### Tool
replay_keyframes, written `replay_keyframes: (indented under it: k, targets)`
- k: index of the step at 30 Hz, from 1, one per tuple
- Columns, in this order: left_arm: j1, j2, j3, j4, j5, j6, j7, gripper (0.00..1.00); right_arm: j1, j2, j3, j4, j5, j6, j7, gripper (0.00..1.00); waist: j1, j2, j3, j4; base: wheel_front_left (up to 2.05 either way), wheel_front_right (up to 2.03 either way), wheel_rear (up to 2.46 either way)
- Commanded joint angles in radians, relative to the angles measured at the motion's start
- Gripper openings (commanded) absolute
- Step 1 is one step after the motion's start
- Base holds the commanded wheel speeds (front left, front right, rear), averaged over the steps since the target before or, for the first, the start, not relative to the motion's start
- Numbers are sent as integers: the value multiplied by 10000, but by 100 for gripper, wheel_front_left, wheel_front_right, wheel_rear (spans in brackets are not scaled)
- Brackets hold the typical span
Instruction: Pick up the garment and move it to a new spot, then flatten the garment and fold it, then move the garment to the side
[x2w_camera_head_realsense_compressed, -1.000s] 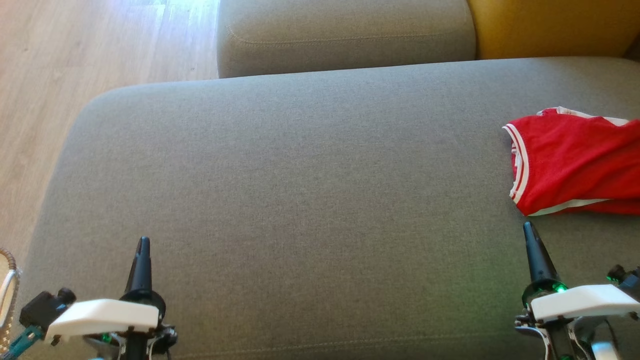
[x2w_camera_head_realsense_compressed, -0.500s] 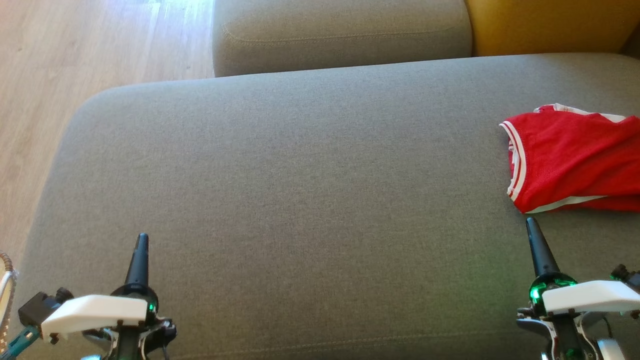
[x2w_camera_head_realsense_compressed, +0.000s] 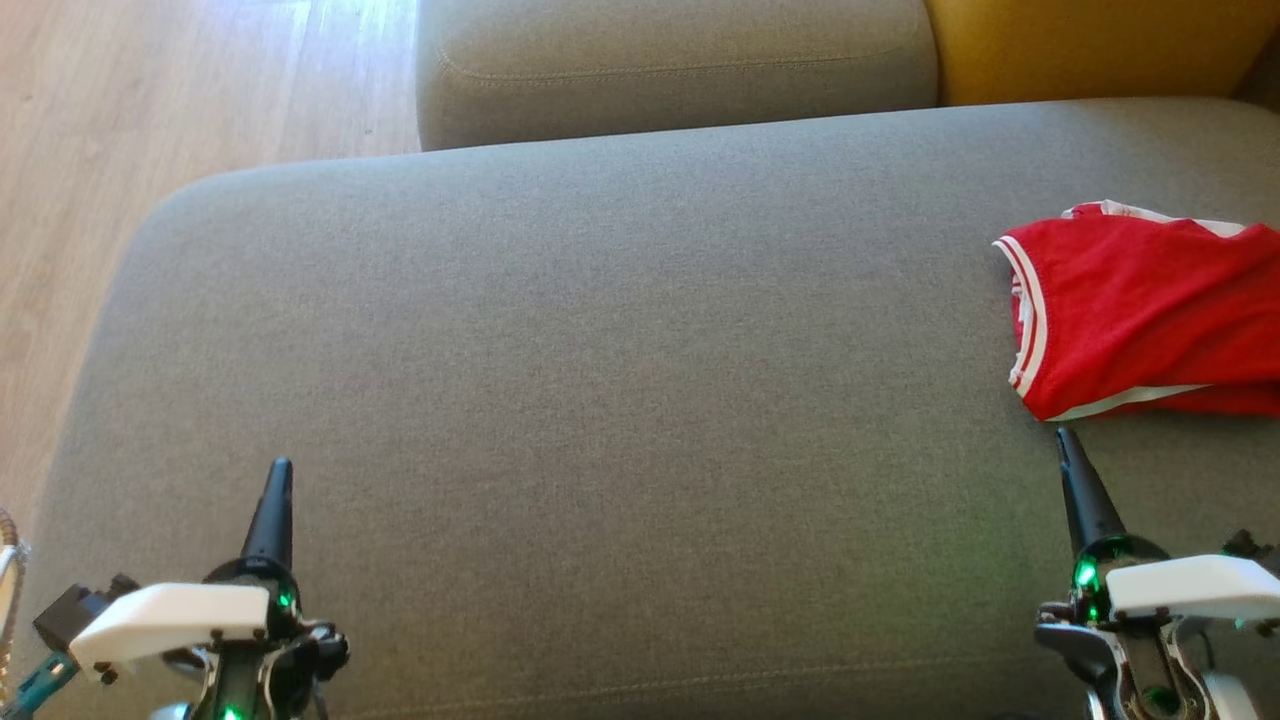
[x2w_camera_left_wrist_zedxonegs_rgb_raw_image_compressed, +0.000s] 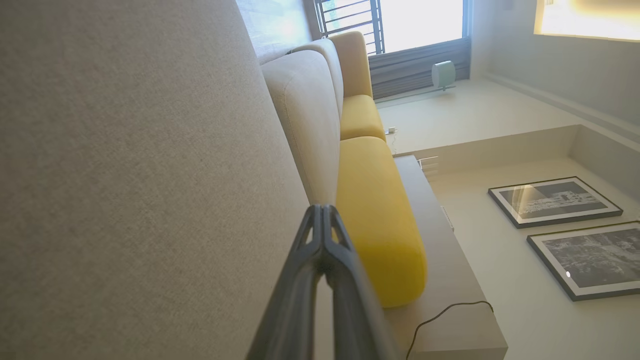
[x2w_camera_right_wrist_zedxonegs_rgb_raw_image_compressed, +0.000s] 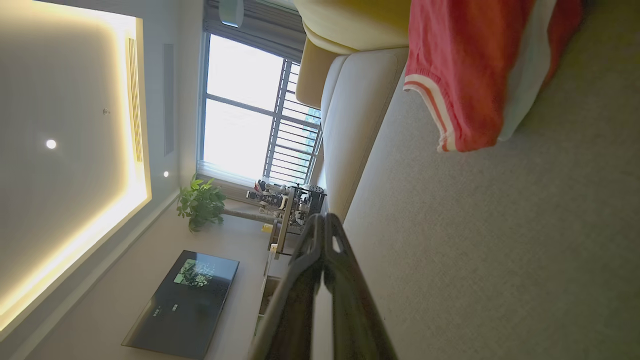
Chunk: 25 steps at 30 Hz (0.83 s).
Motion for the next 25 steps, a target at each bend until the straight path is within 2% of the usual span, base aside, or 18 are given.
replay_keyframes:
  k: [1,19,25]
  targets:
    - [-630,181,340,-273,-263,-83,89,0,-549,-104,140,-312,300,-1,103,0,-1,0,4,-7,0,0,0]
    - [-1011,168,624,103,-2312,-241,653,0,-786,-116,91,-196,2532,-2,656,0,-1,0,69,-131,0,0,0]
    - [-1017,150,653,110,-2318,-243,681,0,-789,-116,90,-194,2562,-2,663,0,-1,0,70,-133,0,0,0]
